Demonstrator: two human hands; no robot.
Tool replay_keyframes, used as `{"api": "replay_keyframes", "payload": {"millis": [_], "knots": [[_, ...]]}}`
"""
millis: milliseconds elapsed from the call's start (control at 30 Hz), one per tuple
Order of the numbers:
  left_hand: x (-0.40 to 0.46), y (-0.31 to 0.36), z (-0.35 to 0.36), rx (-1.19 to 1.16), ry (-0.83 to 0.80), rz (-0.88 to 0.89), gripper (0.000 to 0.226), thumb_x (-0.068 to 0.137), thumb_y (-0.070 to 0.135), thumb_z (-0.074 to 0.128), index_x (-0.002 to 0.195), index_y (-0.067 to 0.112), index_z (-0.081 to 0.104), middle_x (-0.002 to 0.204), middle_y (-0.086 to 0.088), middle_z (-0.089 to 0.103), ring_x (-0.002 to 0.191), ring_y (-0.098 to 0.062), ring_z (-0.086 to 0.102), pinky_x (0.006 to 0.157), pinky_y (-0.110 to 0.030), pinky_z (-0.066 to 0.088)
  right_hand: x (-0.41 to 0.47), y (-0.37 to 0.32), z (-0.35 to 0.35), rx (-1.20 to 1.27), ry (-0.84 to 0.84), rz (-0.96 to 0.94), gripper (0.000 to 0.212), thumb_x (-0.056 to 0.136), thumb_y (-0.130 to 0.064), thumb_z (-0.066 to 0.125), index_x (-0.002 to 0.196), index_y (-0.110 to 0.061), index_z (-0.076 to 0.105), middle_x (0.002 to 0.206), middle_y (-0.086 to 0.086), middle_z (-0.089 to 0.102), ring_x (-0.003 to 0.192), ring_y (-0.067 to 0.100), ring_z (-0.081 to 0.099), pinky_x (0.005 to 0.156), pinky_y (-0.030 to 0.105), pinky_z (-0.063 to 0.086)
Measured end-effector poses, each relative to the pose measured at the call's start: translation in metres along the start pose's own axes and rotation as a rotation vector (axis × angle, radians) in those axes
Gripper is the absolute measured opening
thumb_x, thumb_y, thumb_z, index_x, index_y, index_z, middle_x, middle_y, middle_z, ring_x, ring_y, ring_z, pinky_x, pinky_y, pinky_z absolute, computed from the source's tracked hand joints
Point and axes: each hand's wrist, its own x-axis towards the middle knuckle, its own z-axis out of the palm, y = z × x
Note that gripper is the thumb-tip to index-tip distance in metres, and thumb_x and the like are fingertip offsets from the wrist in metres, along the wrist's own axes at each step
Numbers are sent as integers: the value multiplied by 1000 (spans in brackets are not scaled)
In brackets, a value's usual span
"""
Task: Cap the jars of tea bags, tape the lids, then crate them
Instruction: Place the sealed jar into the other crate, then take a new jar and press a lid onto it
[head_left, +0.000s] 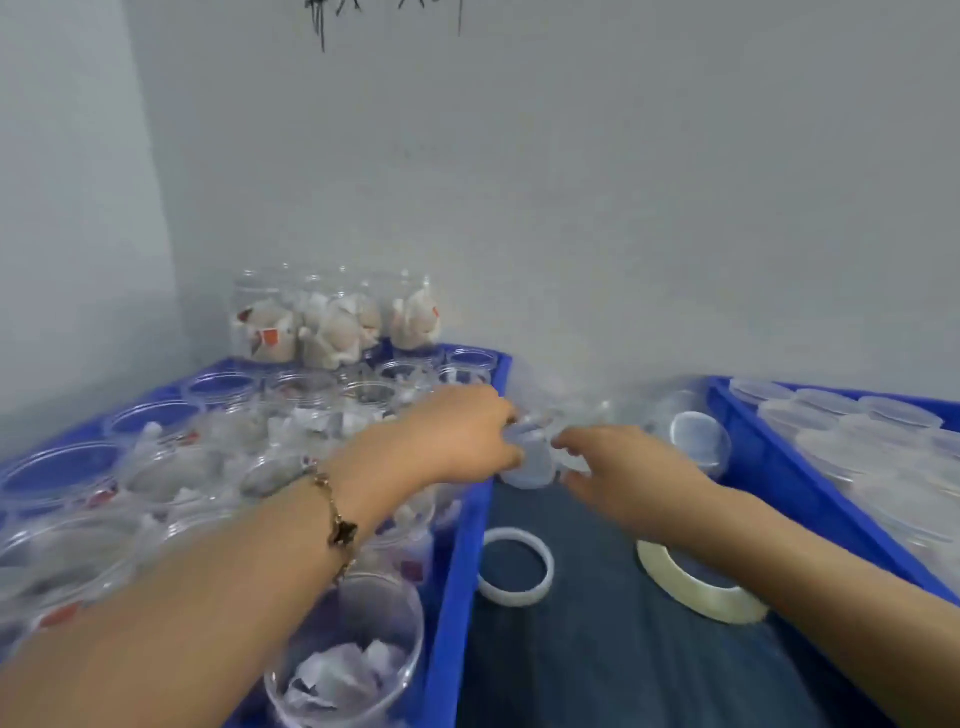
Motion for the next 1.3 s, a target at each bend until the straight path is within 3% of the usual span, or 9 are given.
{"api": "replay_keyframes", "payload": {"millis": [167, 267, 333, 533, 667, 767, 900, 1100, 1300], "knots": [[-2, -87, -11, -68, 184, -312, 42, 87, 31, 55, 121, 8, 52, 118, -14, 55, 103, -30, 56, 85, -38, 48, 72, -39, 9, -27, -68, -73, 38, 91, -24, 47, 129, -22, 51, 130, 4, 55, 118, 26, 50, 96, 33, 43], [5, -125, -5, -237, 202, -401, 15, 86, 25, 61, 90, 12, 56, 88, -10, 60, 75, -24, 59, 59, -30, 45, 116, -59, 11, 63, -108, -62, 30, 90, -20, 49, 115, -12, 65, 118, 7, 64, 106, 23, 57, 86, 29, 44], [15, -150, -1, -384, 251, -477, 21, 83, 25, 67, 73, 14, 52, 69, -4, 56, 61, -17, 53, 50, -26, 35, 147, -71, 14, 186, -104, -54, 27, 88, -15, 50, 104, -3, 68, 105, 14, 68, 88, 22, 61, 79, 32, 50], [57, -211, 2, -655, 317, -633, 56, 74, 38, 73, 114, 5, 52, 104, -14, 64, 87, -31, 63, 68, -35, 51, 231, -97, 32, 667, -97, 35, 25, 88, -6, 54, 108, 6, 63, 89, 13, 64, 75, 22, 59, 71, 34, 56], [76, -232, 9, -607, 390, -672, 53, 76, 35, 71, 115, 4, 54, 95, -15, 64, 72, -29, 63, 56, -29, 45, 275, -126, 53, 789, -99, 49, 11, 87, -2, 55, 97, 0, 59, 82, 10, 56, 59, 14, 56, 48, 22, 43], [89, -237, 15, -530, 469, -642, 37, 77, 26, 67, 109, 7, 60, 86, -10, 64, 66, -20, 56, 52, -27, 40, 292, -143, 66, 920, -78, 11, 34, 88, -3, 55, 122, 1, 52, 104, 18, 58, 91, 25, 59, 55, 21, 40], [97, -237, 17, -422, 588, -671, 56, 79, 27, 59, 127, 1, 48, 88, -10, 63, 75, -26, 58, 53, -29, 36, 301, -153, 74, 1222, -24, -34, 16, 90, 3, 51, 105, 3, 57, 69, 2, 46, 52, 4, 45, 37, 12, 35], [91, -212, 12, -383, 736, -705, 42, 78, 42, 59, 105, 10, 59, 83, -6, 64, 68, -25, 59, 60, -36, 51, 275, -149, 55, 1216, 11, -15, 27, 88, 3, 45, 112, -1, 57, 84, 7, 52, 59, 14, 44, 48, 20, 37], [82, -137, -7, -628, 805, -598, 77, 64, 51, 76, 119, 4, 50, 104, -7, 64, 91, -29, 62, 71, -35, 50, 193, -97, 7, 1211, 170, 38, 24, 83, 8, 47, 94, -3, 66, 72, 2, 60, 56, 10, 54, 63, 27, 52]]}}
